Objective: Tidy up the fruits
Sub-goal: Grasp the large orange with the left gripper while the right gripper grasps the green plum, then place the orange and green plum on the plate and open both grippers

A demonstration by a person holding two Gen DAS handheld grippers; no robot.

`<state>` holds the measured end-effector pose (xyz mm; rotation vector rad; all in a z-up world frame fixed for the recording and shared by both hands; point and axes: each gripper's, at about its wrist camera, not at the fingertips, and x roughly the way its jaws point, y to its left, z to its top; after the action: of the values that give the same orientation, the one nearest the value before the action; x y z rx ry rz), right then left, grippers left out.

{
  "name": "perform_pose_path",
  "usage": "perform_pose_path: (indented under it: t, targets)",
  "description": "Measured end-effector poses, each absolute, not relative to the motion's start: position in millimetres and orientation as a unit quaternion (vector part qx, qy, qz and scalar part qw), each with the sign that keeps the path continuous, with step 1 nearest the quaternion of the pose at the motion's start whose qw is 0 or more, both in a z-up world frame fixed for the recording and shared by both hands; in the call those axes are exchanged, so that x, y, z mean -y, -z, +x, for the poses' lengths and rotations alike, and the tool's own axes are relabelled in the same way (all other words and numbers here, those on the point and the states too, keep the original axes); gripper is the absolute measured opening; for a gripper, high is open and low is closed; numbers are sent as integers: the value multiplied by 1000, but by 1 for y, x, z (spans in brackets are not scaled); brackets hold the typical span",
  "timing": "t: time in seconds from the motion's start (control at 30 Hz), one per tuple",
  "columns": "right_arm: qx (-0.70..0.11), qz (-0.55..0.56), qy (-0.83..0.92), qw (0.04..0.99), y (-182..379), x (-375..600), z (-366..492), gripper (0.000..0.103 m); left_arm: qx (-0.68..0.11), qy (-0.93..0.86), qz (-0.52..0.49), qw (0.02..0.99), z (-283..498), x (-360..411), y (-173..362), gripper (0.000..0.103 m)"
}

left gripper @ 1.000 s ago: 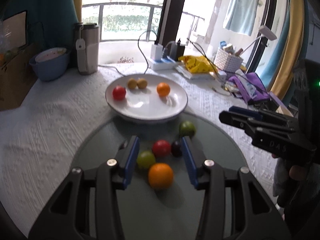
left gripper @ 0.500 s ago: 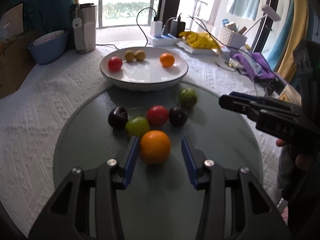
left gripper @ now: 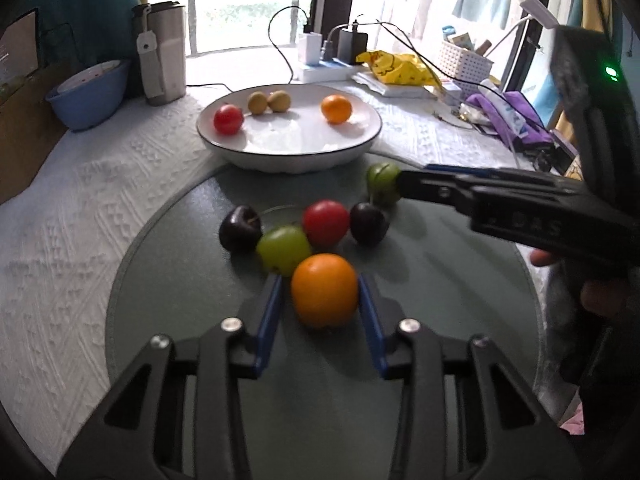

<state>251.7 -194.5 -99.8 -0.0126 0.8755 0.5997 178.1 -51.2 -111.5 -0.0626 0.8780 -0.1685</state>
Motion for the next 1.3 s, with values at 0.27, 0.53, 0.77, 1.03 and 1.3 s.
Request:
perform_pose_path:
  t: [0.27,0.53,0.77,1.03,1.3]
  targets:
    - [-433,-15,-285,855,108,182,263,39,-422,92,-38,901,179,48,109,34]
    - [-439,-25,-283,852,112,176,265,39,-414,94,-42,904,177,43,104,34]
    - [-428,-33,-282,858,103,178,258,35,-399,91,-46,911,173,40,95,34]
    - [-412,-32,-277,867,83,184,247,35,-385,94,-52,916,172,36,82,34]
    - [-395,-35,-280,874,63,181,240,35,-365,95,-47,925,180,31,65,34]
